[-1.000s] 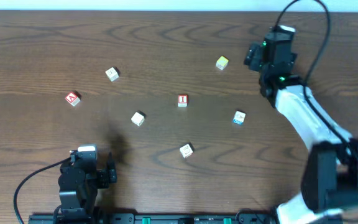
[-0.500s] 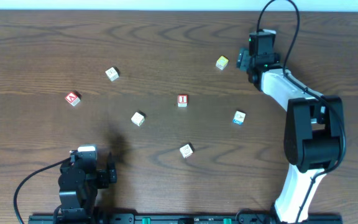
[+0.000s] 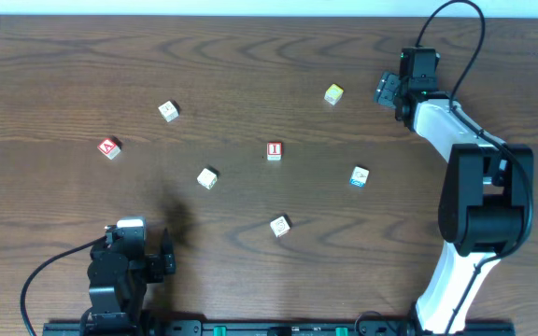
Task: Spell out Ai2
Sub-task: 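Move right gripper to the blue '2' block and grasp it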
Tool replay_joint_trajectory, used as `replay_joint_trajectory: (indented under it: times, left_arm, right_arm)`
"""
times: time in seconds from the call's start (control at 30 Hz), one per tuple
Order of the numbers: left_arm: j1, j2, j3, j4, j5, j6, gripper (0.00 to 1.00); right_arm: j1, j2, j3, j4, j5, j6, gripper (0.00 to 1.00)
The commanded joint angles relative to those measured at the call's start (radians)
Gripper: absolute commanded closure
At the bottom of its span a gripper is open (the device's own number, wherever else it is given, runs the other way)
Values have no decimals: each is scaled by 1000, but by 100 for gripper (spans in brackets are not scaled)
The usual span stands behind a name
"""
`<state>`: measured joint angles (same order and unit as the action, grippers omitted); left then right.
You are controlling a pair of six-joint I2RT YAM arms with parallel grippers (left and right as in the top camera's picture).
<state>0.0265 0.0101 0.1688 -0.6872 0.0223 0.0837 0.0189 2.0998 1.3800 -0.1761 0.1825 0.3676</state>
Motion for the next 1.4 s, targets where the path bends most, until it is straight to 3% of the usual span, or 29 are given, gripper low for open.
replay_joint_trajectory:
  times: [0.0,0.37,0.53,0.67,0.77,1.37]
  left_arm:
    - [6,-5,-10,-8,-4,14,4]
    - [6,-5,-10,-8,-4,14,5]
    - [6,-5,-10,-8,-4,14,5]
    - [6,-5,-10,-8,-4,14,5]
    - [6,-5,-10,-8,-4,14,5]
    - [6,-5,-10,-8,-4,14,5]
  right_arm:
    - [1,13,7,-3,-31,24,25]
    - [1,28,6,-29,-33,-39,29]
    - [1,28,6,-44,-30,-56,51]
    - [1,29,6,-53,-30,-70,62]
    - [1,29,6,-53,-30,-69,61]
    - [2,29,6,-53,-30,-123,73]
